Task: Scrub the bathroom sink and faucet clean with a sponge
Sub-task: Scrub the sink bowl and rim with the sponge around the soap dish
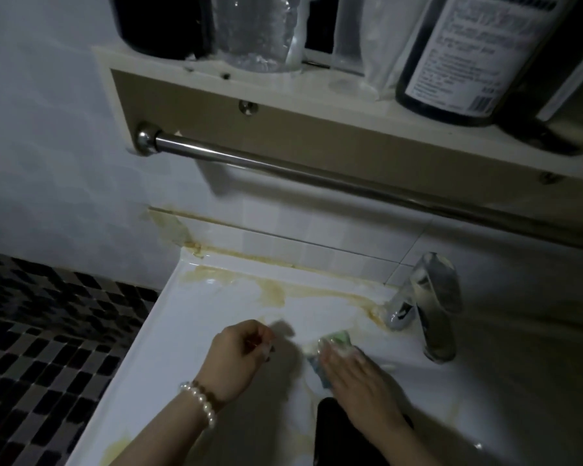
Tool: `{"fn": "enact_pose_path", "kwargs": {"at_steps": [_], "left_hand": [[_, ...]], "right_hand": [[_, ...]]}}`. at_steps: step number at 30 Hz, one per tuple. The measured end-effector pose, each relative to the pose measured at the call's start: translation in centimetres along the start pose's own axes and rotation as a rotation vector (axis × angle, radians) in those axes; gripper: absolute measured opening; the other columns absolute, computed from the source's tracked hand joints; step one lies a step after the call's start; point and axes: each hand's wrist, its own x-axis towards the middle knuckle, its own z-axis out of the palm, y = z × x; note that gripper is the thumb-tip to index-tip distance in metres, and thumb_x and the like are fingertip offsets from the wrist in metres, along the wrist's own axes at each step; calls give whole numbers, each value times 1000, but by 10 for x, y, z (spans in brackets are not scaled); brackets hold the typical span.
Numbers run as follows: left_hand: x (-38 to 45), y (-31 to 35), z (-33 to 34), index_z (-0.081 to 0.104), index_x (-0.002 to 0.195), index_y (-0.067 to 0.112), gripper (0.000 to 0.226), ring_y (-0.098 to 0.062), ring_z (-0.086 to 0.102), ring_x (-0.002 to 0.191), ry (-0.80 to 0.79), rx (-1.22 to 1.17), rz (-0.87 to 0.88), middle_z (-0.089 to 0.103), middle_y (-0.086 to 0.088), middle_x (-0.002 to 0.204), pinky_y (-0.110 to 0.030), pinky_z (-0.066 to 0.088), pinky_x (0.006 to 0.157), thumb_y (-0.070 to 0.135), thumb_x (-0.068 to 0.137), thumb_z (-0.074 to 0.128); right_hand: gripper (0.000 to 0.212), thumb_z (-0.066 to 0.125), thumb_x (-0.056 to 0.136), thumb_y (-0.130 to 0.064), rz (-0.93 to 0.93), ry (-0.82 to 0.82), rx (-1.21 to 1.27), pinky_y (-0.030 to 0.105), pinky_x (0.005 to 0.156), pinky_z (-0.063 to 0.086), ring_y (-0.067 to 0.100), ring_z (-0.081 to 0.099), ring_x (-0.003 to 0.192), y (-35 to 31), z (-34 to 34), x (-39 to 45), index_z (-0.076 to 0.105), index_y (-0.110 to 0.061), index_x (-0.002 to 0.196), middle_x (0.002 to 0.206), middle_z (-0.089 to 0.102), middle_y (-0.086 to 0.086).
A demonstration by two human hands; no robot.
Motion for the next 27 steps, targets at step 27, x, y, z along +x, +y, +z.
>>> {"fn": "enact_pose_path", "kwargs": {"at_steps": [27], "left_hand": [[1, -14, -16, 64, 71, 5, 24, -8, 64, 56, -100, -137, -19, 68, -1, 59, -15, 50, 59, -16, 80, 57]], "right_hand": [[51, 29, 97, -3, 1351, 51, 596, 37, 98, 39, 26, 25, 141, 25, -24, 134, 16, 3, 146, 157, 8, 19]]}}
